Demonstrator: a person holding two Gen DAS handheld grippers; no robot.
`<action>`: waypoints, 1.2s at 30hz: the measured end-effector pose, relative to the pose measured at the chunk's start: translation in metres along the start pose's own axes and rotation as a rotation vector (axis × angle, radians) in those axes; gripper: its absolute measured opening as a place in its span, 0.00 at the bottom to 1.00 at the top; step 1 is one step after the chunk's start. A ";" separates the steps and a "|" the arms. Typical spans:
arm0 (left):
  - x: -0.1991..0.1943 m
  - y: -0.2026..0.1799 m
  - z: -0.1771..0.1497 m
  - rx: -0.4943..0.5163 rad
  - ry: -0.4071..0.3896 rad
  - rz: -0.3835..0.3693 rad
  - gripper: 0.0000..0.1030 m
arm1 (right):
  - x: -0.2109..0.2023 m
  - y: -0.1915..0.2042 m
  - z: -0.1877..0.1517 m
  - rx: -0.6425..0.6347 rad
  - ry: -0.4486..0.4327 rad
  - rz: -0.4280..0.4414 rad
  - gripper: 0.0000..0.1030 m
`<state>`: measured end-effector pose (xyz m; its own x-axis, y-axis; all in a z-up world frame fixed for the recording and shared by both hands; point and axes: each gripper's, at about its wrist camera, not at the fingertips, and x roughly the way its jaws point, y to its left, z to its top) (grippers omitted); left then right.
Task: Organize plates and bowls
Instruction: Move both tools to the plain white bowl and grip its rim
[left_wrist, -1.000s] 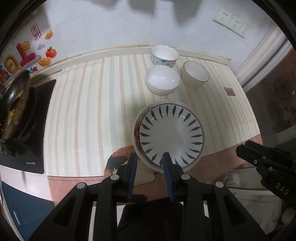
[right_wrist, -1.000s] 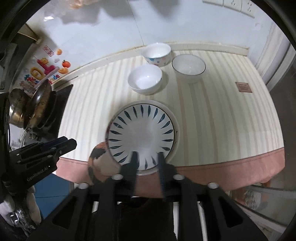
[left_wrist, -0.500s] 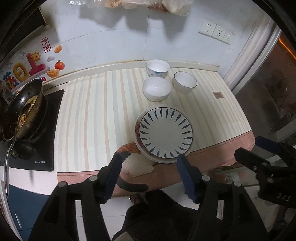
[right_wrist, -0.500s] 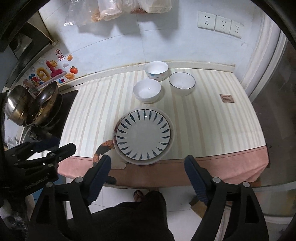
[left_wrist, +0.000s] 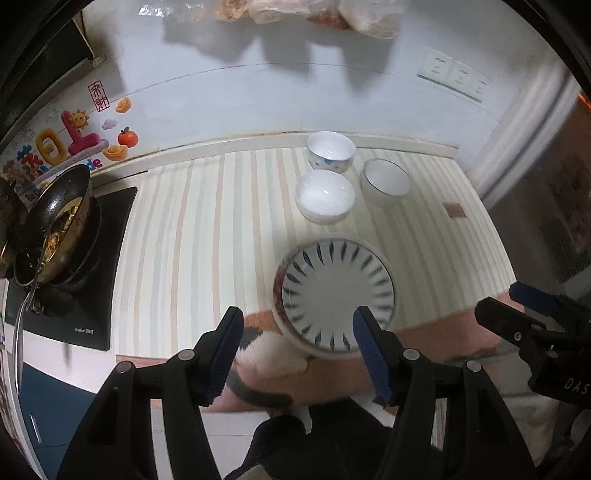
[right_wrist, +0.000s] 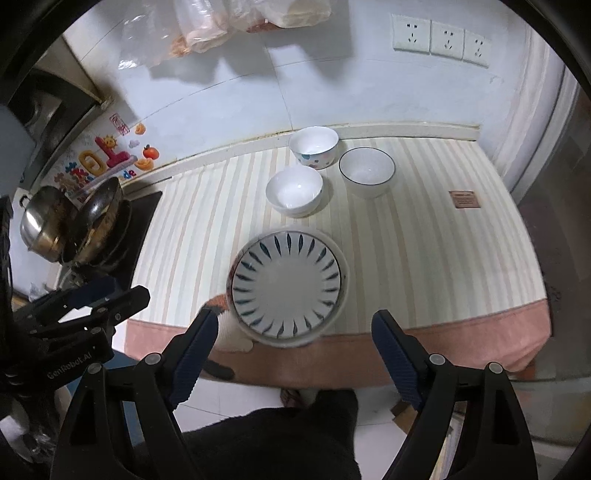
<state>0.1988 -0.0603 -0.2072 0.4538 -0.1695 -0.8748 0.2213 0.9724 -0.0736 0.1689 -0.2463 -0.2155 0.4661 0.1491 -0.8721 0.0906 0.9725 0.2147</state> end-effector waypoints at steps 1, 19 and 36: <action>0.009 0.001 0.009 -0.015 0.002 0.002 0.58 | 0.009 -0.007 0.010 0.008 0.001 0.023 0.85; 0.252 0.024 0.156 -0.230 0.252 -0.025 0.54 | 0.274 -0.077 0.168 0.079 0.216 0.118 0.70; 0.246 -0.014 0.151 -0.107 0.247 0.012 0.20 | 0.317 -0.065 0.188 0.032 0.257 0.171 0.21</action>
<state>0.4382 -0.1399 -0.3491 0.2282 -0.1266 -0.9653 0.1186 0.9877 -0.1016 0.4762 -0.2963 -0.4231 0.2399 0.3542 -0.9039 0.0598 0.9239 0.3779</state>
